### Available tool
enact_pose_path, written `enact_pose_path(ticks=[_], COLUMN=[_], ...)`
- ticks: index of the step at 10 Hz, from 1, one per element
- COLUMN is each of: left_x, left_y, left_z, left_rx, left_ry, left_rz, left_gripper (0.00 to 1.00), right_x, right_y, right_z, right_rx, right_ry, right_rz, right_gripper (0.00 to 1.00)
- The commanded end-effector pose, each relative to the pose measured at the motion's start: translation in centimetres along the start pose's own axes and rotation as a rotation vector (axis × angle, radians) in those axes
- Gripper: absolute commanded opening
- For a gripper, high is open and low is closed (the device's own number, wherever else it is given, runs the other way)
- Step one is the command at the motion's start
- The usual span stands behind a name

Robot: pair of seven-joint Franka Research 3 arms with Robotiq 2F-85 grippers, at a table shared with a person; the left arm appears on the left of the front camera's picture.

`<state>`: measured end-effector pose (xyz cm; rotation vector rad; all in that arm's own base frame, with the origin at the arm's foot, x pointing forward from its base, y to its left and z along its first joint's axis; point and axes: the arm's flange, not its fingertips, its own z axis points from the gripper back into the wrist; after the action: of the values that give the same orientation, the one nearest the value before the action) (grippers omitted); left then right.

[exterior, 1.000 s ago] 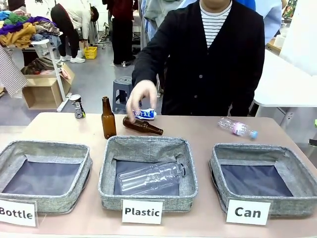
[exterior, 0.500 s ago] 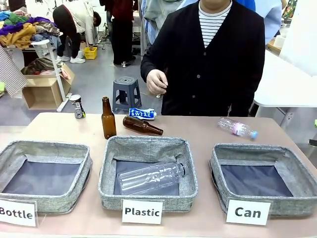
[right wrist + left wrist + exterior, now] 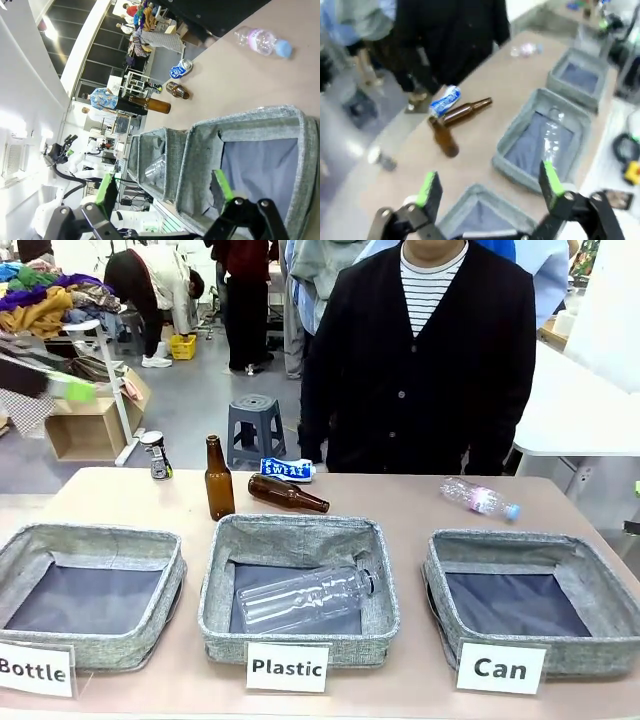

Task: Sort the can waste into the basket.
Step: Pick up the can waste from the table and place it in the right Fabric basket.

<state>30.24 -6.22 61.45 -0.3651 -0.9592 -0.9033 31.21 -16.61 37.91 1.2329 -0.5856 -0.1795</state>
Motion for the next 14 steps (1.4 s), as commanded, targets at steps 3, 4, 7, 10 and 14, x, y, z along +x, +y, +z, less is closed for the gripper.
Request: enact_pose_path(ticks=[3,4,7,10,14], left_x=[5.9,6.3,5.7,5.7,11.1], left_y=[-4.1,-5.5,-7.6,-7.6,-5.8], left_z=[-11.2,-13.2,-14.9,-14.9,-18.8], left_rx=[0.116,0.127,0.064,0.064,0.011], left_ry=[0.26,0.39,0.361,0.361,0.413], left_rz=[-0.526,-0.627,-0.685,-0.685,-0.781], left_gripper=[1.0,1.0,1.0,1.0,1.0], right_x=[0.2,0.2,0.2,0.2,0.2], right_y=[0.0,0.0,0.0,0.0,0.0], right_z=[0.0,0.0,0.0,0.0,0.0], right_rx=[0.016,0.016,0.016,0.016,0.016], right_ry=[-0.013,-0.013,-0.013,-0.013,-0.013], right_rz=[0.024,0.024,0.024,0.024,0.024], right_gripper=[1.0,1.0,1.0,1.0,1.0])
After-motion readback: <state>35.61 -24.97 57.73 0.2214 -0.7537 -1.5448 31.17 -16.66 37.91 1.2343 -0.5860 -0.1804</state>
